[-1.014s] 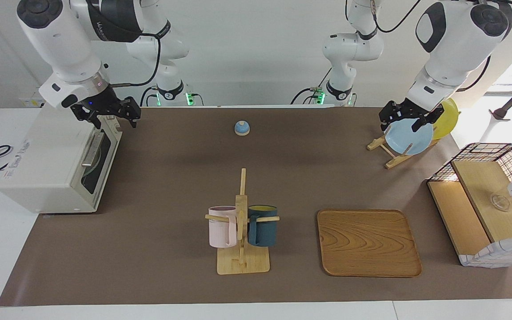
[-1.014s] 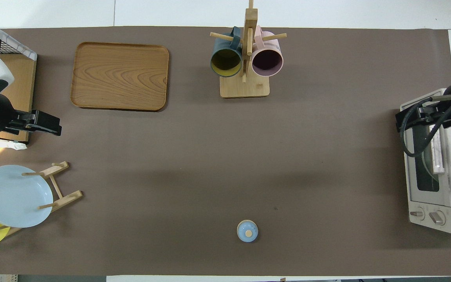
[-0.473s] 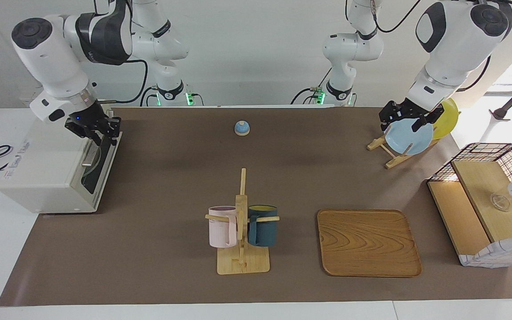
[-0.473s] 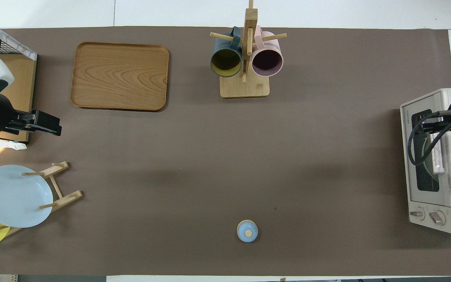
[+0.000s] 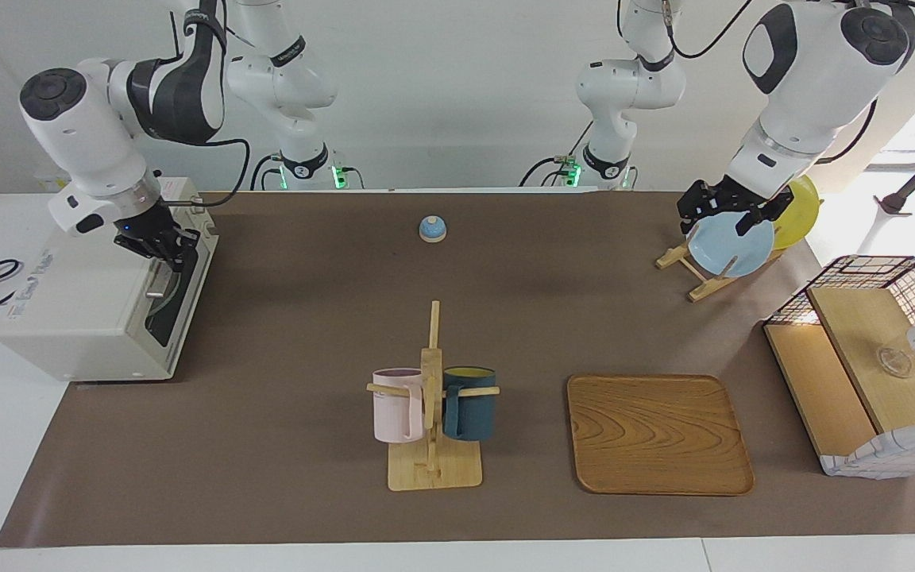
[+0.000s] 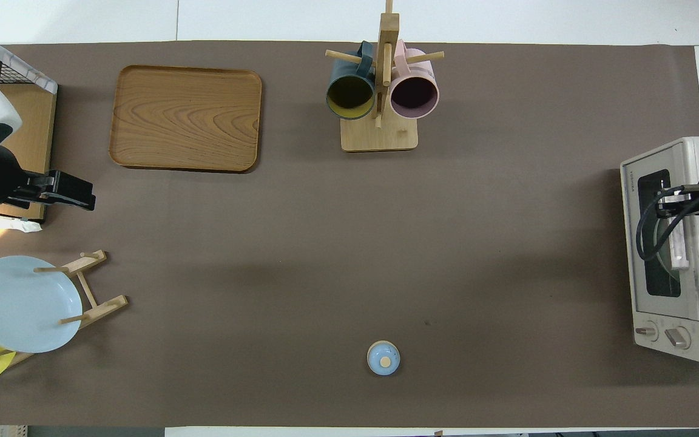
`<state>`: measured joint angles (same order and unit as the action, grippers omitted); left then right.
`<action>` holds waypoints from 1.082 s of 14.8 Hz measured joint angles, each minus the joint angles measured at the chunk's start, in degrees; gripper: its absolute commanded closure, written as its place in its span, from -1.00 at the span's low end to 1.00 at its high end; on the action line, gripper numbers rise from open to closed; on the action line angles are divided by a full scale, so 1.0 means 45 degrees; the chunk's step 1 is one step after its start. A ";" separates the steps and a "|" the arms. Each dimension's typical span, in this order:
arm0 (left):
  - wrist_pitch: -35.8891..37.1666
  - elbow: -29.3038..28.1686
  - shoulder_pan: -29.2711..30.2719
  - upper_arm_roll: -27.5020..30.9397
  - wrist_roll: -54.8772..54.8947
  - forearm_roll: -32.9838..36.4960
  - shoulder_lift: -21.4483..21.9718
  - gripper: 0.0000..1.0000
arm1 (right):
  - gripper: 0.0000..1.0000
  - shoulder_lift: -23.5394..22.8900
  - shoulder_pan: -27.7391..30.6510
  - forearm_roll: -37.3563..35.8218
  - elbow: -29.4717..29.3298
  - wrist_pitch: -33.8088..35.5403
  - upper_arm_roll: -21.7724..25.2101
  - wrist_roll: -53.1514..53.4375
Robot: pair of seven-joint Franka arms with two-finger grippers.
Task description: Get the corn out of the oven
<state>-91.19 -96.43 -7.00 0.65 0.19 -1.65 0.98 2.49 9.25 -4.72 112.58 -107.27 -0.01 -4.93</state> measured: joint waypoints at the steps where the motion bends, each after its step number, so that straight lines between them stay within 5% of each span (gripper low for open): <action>1: 0.0000 0.0000 0.0000 0.0000 0.0000 0.0000 0.0000 -1.00 | 1.00 0.0000 0.0021 -0.0145 0.0048 -0.0006 0.0000 0.0000; 16: 0.0000 0.0000 0.0000 0.0000 0.0000 0.0000 0.0000 -1.00 | 1.00 -0.0020 0.0187 -0.0929 0.0487 -0.0324 -0.0028 0.0125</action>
<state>-91.19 -96.43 -7.00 0.65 0.19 -1.65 0.98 2.40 10.09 -8.90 114.77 -108.73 -0.13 -4.37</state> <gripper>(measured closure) 0.000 0.991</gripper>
